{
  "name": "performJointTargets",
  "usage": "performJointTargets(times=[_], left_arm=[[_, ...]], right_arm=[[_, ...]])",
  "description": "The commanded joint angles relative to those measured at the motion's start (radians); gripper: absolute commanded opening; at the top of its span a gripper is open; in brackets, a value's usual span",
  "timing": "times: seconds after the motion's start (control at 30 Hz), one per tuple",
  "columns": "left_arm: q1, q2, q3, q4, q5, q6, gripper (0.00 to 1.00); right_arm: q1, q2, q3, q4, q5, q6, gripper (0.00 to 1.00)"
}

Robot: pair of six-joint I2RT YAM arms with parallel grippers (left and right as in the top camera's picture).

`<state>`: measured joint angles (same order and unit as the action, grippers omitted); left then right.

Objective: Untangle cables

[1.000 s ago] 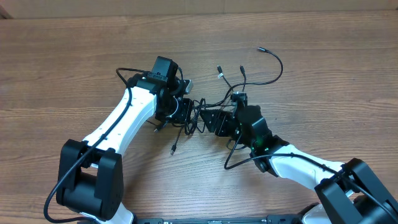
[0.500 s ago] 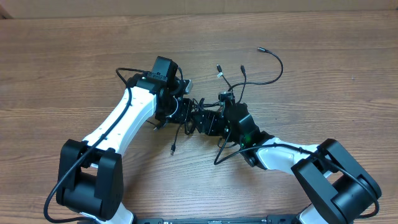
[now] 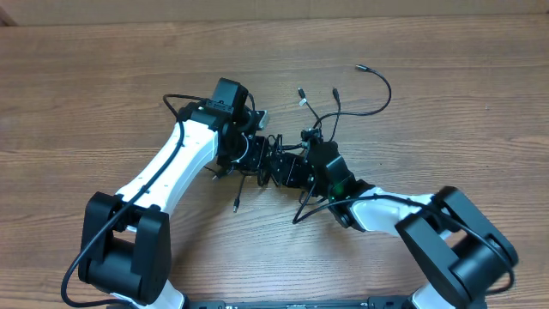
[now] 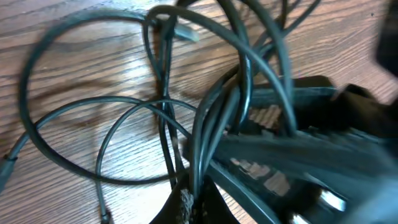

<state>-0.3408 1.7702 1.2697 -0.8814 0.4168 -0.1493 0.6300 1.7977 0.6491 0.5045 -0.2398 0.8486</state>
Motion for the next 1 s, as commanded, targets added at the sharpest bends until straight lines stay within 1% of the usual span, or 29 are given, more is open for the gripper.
performJointTargets(times=[0.0,0.1,0.13,0.17,0.27,0.33,0.47,0.5,0.57,0.63,0.77,0.87,0.97], left_arm=[[-0.008,0.001,0.008,0.003,0.032,0.023,0.04],[-0.008,0.001,0.008,0.005,0.049,0.028,0.04],[-0.008,0.001,0.008,0.007,0.057,0.036,0.04],[-0.008,0.001,0.008,0.008,0.056,0.038,0.04],[-0.006,0.001,0.008,0.003,-0.006,0.037,0.04],[-0.001,0.001,0.008,-0.012,-0.140,0.022,0.04],[0.034,0.001,0.008,-0.032,-0.578,-0.123,0.04],[0.047,0.001,0.008,-0.024,-0.652,-0.147,0.04],[0.079,0.001,0.010,0.016,-0.718,-0.179,0.04],[0.115,0.001,0.015,0.072,-0.711,-0.218,0.04],[0.182,0.001,0.033,0.174,-0.668,-0.377,0.04],[0.230,0.001,0.044,0.263,-0.539,-0.393,0.04],[0.278,0.001,0.045,0.364,-0.335,-0.392,0.04]], right_arm=[[0.005,0.034,0.014,-0.001,-0.001,0.019,0.38],[0.005,0.034,0.014,0.010,-0.009,0.019,0.31],[0.005,0.034,0.014,0.022,-0.026,0.018,0.22],[0.005,0.034,0.014,0.032,-0.045,0.016,0.14],[-0.003,0.032,0.014,0.063,-0.209,-0.051,0.04],[-0.041,0.026,0.014,0.061,-0.392,-0.091,0.04],[-0.192,0.009,0.014,0.055,-0.743,-0.098,0.04],[-0.244,0.006,0.014,0.055,-0.811,-0.098,0.04],[-0.328,0.006,0.014,0.045,-0.873,-0.105,0.04],[-0.403,0.006,0.014,0.011,-0.891,-0.149,0.04],[-0.524,0.006,0.014,-0.047,-0.952,-0.177,0.04],[-0.615,0.004,0.014,-0.047,-0.990,-0.177,0.04],[-0.710,0.004,0.014,-0.048,-1.013,-0.177,0.04]])
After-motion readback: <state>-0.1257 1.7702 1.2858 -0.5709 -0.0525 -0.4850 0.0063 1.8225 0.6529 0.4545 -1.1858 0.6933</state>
